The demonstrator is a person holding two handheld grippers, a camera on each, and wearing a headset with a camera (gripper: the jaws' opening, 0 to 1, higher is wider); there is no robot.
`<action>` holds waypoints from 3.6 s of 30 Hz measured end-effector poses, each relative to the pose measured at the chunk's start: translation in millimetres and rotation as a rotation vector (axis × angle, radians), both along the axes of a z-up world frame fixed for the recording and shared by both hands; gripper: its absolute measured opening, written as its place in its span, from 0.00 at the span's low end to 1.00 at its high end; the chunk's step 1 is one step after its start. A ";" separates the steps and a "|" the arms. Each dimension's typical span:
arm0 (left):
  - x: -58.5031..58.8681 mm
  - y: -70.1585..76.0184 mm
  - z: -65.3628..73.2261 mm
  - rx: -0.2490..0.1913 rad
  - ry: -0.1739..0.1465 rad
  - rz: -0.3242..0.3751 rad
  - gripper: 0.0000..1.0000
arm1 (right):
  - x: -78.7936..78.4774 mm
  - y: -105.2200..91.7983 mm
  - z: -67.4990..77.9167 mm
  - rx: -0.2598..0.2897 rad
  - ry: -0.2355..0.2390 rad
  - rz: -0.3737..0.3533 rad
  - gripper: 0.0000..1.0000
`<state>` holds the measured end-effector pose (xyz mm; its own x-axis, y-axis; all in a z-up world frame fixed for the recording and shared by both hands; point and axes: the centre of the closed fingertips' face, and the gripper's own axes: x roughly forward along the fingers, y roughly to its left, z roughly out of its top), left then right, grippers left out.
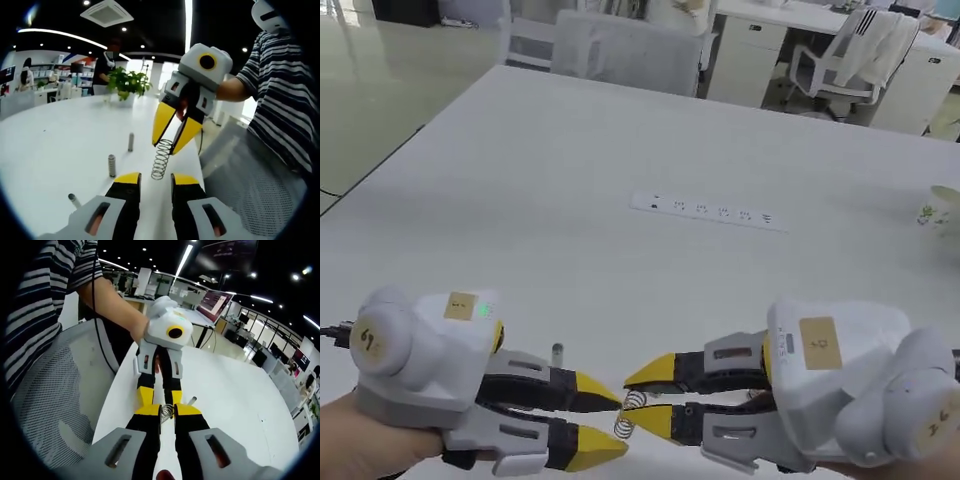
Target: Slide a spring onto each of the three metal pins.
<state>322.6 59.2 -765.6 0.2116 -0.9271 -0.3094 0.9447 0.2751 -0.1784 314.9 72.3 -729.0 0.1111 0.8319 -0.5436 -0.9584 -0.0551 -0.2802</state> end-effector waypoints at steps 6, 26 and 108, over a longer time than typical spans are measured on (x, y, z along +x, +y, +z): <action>-4.6 7.3 -4.4 0.015 -0.008 0.016 0.23 | 3.3 -2.6 -3.3 -0.015 -0.012 -0.006 0.07; -1.2 54.8 -3.7 0.026 -0.005 0.157 0.52 | 10.4 -5.7 -11.2 -0.029 -0.015 -0.032 0.07; -1.3 106.9 -4.8 0.035 -0.003 0.298 0.95 | 74.4 68.8 -13.1 -0.010 -0.042 -0.025 0.07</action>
